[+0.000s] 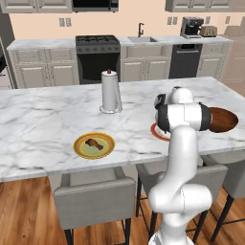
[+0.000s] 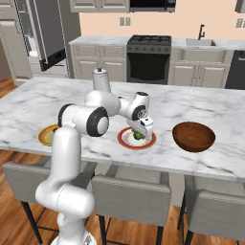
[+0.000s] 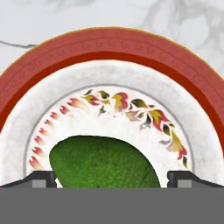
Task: Pick the chicken drumstick and avocado from their plates and place them in the bowl. Then put the bowl in the fridge.
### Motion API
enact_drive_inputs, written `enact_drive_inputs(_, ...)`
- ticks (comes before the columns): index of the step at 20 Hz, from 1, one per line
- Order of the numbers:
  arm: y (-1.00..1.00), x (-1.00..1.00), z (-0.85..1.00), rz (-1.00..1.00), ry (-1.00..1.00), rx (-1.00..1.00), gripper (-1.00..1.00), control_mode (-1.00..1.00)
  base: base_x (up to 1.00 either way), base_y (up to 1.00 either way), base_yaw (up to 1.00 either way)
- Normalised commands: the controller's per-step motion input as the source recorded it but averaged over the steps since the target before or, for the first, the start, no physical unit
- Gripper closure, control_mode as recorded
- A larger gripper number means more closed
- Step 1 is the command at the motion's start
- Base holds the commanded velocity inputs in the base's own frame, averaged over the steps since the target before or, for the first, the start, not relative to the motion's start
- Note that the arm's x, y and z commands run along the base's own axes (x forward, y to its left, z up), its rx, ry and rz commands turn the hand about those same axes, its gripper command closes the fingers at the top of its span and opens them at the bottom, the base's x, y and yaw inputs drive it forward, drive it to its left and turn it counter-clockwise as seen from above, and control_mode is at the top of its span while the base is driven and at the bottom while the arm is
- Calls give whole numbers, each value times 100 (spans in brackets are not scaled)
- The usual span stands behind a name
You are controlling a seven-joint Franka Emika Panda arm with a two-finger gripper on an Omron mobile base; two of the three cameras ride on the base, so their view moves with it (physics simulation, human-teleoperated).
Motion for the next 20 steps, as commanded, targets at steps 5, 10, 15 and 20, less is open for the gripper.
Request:
enact_drive_inputs(5,9,-6,-6,0,-4,0,-100,-100,0,0,0)
enact_drive_inputs(10,12,0,-9,2,-10,0,-100,-100,0,0,0)
enact_drive_inputs(15,-1,3,-22,3,-6,-1,-100,-100,0,0,0)
enact_drive_inputs(20,-8,0,-29,4,-1,-3,-100,-100,0,0,0)
